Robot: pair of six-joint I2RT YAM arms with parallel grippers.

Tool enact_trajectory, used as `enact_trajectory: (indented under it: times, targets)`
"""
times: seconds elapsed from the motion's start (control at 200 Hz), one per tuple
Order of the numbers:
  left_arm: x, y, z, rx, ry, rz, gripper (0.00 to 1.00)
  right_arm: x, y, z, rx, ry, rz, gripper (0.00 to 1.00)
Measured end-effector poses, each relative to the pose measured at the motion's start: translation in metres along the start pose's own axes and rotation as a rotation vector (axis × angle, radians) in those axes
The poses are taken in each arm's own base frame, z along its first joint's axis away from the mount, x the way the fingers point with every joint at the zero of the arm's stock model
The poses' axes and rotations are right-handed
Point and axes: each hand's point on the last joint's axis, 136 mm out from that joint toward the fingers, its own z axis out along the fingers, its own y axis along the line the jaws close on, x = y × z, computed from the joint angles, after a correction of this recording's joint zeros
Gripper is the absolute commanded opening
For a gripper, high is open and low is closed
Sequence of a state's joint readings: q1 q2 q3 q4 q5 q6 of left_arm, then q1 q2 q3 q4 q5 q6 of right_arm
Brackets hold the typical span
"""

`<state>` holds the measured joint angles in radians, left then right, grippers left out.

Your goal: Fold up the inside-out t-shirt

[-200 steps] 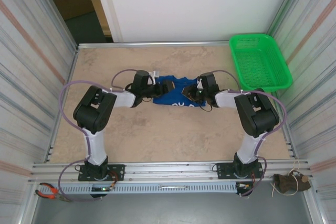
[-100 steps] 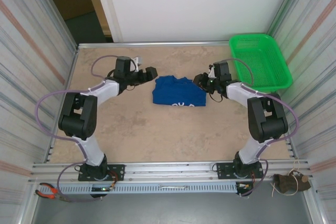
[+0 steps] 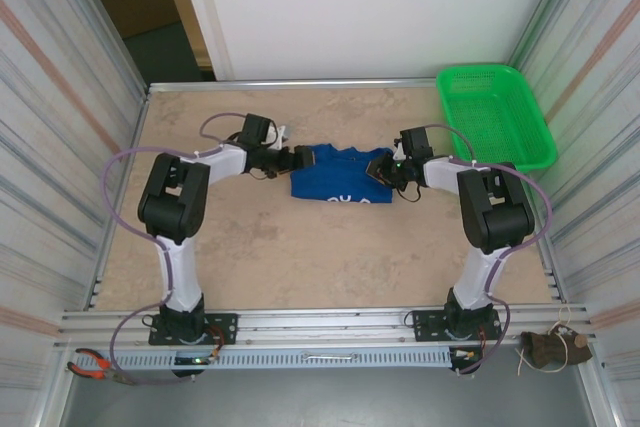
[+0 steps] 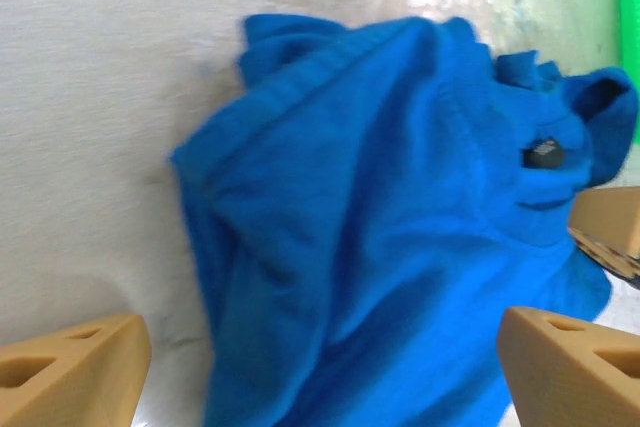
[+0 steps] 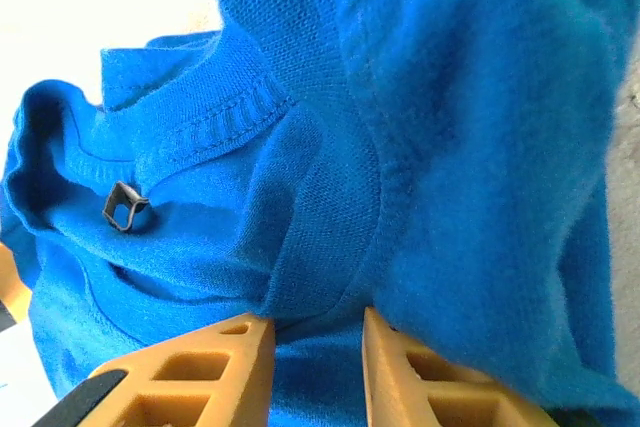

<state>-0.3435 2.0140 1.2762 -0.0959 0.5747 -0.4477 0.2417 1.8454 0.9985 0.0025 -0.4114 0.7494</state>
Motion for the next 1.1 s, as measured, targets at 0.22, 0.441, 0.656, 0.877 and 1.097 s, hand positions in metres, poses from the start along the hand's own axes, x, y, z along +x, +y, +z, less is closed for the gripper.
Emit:
enact_trajectory:
  times: [0.22, 0.441, 0.656, 0.877, 1.097]
  targets:
    - [0.008, -0.026, 0.018, 0.111, 0.022, 0.023, 0.85, -0.001, -0.003, 0.002, 0.006, -0.005, 0.007, 0.27]
    - [0.016, -0.032, 0.021, 0.209, 0.003, -0.043, 0.58, -0.002, -0.003, 0.004, 0.000, -0.011, 0.020, 0.26]
    - [0.007, -0.038, 0.019, 0.257, -0.042, -0.092, 0.15, -0.003, -0.003, 0.005, -0.004, -0.015, 0.029, 0.26]
    - [0.001, -0.022, 0.013, 0.182, -0.032, -0.090, 0.00, 0.000, 0.008, -0.018, -0.028, -0.027, 0.025, 0.37]
    - [-0.041, 0.027, -0.043, -0.030, -0.048, -0.043, 0.00, -0.014, 0.084, -0.121, -0.196, -0.198, -0.085, 0.52]
